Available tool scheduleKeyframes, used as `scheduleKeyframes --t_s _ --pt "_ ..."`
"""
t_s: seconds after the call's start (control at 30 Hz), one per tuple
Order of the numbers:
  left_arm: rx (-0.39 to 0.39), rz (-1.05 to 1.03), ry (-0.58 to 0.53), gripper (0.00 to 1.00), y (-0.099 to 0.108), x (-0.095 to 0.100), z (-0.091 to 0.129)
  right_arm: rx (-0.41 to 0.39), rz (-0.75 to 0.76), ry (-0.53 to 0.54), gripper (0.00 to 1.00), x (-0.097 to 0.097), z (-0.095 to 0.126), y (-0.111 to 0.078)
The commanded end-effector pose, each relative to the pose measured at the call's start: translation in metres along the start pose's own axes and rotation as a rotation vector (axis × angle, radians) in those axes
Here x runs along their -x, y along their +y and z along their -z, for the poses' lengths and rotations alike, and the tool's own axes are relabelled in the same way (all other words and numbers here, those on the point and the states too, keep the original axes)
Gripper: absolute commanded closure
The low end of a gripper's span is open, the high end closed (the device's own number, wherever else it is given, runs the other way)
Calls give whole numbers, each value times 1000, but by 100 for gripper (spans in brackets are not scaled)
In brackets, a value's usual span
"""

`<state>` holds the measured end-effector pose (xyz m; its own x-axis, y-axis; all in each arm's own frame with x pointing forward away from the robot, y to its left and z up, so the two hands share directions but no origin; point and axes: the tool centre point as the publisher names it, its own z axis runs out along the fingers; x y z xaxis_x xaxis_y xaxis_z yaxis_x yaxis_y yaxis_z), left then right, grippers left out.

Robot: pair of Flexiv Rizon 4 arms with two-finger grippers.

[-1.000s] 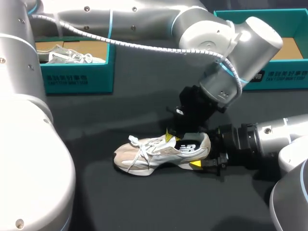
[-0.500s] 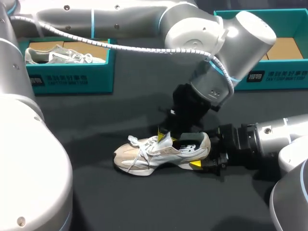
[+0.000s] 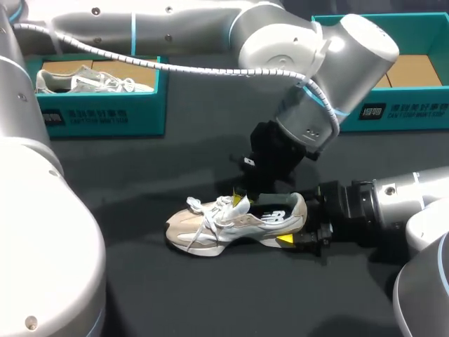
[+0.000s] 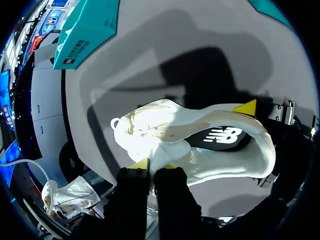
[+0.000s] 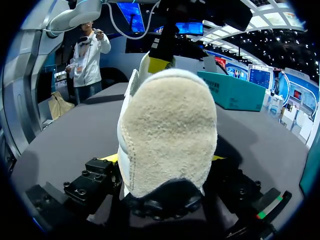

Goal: Take the shoe out of the shoebox, open the shoe tongue, remove and reinsert the insole, then place the shoe into the shoebox

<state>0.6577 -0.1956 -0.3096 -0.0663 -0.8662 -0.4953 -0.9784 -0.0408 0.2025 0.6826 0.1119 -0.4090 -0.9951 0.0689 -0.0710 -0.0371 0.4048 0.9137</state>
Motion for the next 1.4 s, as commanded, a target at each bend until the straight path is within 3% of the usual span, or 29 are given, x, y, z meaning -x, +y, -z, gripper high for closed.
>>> scheduleKeyframes --t_s 0.03,0.2,0.43,0.77,0.87,0.93,1.1,1.4 --pt "-19 41 100 100 11 30 -4 -5 0 -1 100 -1 1 0" --pt "-47 59 208 100 17 57 -13 -5 0 -1 100 -1 1 0" --pt "-89 109 258 100 19 82 -31 -5 0 -1 100 -1 1 0" --pt "-94 155 226 100 6 78 -64 -5 0 -1 100 -1 1 0" --pt "-94 162 212 92 4 75 -72 -5 0 -1 100 -1 1 0" --pt "-92 162 193 80 2 75 -77 -5 0 -1 100 -1 1 0" --pt "-92 172 156 67 -2 75 -87 -5 0 -1 100 -1 1 0" --pt "-110 174 98 53 -8 87 -104 -5 0 -1 100 -1 1 0"
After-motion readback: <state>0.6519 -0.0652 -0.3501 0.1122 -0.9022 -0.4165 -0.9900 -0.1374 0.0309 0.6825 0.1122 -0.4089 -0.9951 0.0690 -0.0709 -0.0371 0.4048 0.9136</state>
